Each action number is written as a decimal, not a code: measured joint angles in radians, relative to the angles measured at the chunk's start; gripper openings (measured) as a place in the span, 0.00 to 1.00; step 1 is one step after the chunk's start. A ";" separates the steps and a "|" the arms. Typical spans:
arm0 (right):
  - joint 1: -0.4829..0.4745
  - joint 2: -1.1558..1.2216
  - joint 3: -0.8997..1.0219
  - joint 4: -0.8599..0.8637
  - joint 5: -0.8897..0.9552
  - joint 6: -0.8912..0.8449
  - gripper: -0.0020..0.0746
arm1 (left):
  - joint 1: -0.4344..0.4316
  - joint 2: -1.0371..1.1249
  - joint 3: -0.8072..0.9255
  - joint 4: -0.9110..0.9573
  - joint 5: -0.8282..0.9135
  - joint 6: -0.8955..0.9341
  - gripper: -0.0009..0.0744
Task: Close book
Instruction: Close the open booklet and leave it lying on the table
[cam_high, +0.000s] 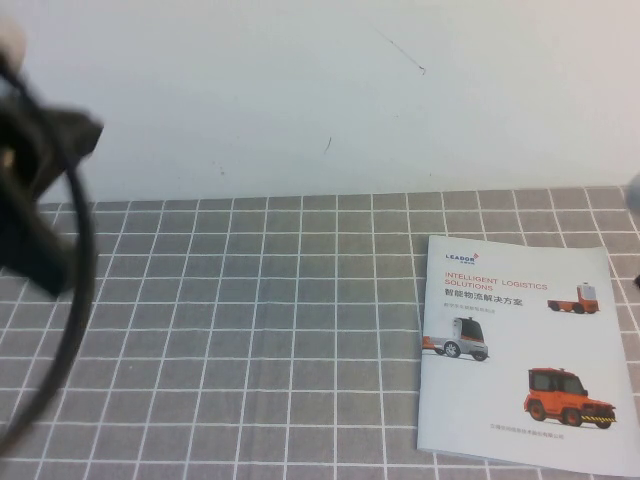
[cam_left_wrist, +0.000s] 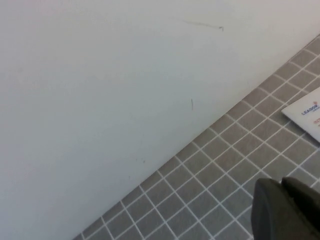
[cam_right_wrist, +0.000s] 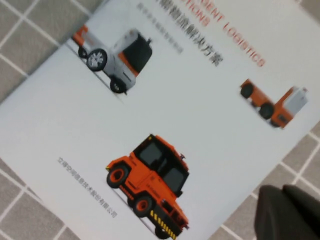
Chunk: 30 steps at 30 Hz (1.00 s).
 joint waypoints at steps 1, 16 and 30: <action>0.000 -0.049 0.003 -0.003 0.005 0.005 0.02 | 0.000 -0.037 0.065 0.024 -0.032 -0.034 0.01; 0.000 -0.754 0.425 0.044 -0.027 0.049 0.02 | 0.000 -0.450 0.871 0.081 -0.587 -0.260 0.01; 0.000 -1.121 0.658 0.198 -0.006 0.023 0.02 | 0.000 -0.453 1.000 0.083 -0.830 -0.272 0.01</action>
